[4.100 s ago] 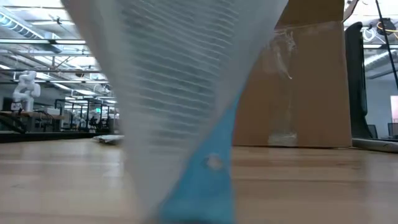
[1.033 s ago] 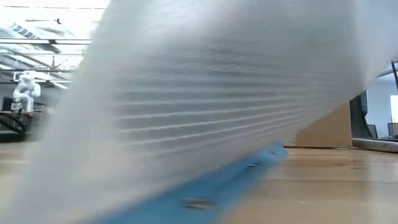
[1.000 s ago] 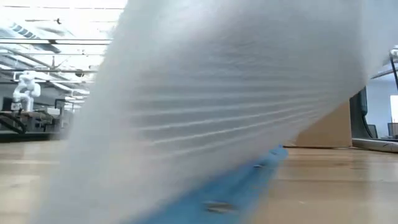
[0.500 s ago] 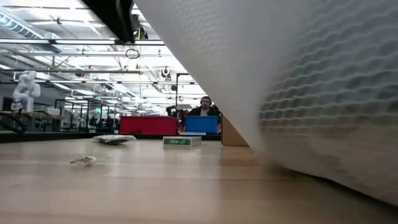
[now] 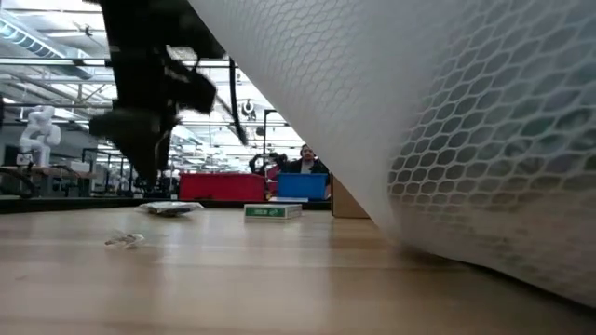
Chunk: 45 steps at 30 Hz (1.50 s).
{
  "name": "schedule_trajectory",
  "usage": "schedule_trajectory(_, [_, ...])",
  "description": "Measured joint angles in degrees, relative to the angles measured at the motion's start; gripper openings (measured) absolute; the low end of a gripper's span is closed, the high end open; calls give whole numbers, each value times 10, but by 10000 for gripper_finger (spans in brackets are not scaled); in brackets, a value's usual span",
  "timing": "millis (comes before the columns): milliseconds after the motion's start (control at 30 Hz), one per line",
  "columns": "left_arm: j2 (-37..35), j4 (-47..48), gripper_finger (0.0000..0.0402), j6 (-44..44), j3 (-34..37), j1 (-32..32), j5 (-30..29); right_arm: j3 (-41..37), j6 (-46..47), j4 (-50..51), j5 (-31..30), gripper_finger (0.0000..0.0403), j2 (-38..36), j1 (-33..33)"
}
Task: Unpack boxes
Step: Put the socks into the transparent zip bag
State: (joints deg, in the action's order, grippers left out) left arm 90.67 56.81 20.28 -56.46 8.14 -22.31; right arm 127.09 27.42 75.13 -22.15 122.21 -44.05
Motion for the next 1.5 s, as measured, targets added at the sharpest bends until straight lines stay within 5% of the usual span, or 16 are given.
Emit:
schedule_trajectory(300, [-5, -73, 247, 106, 15, -139, 24, 0, 0, 0, -3, 0, 0, 1])
schedule_trajectory(567, [-9, -64, 247, 249, 17, -236, 120, 0, -11, 3, -4, 0, 0, 1])
schedule_trajectory(1000, [-6, -81, 247, 294, 17, -271, 133, 0, -51, 6, -18, 0, 0, -5])
schedule_trajectory(1400, [77, -89, 246, 334, 14, -284, 153, 0, -51, 6, -17, 0, 0, -6])
schedule_trajectory(1500, [94, -89, 220, 333, 14, -281, 165, 0, -47, 6, -17, 0, 0, -6])
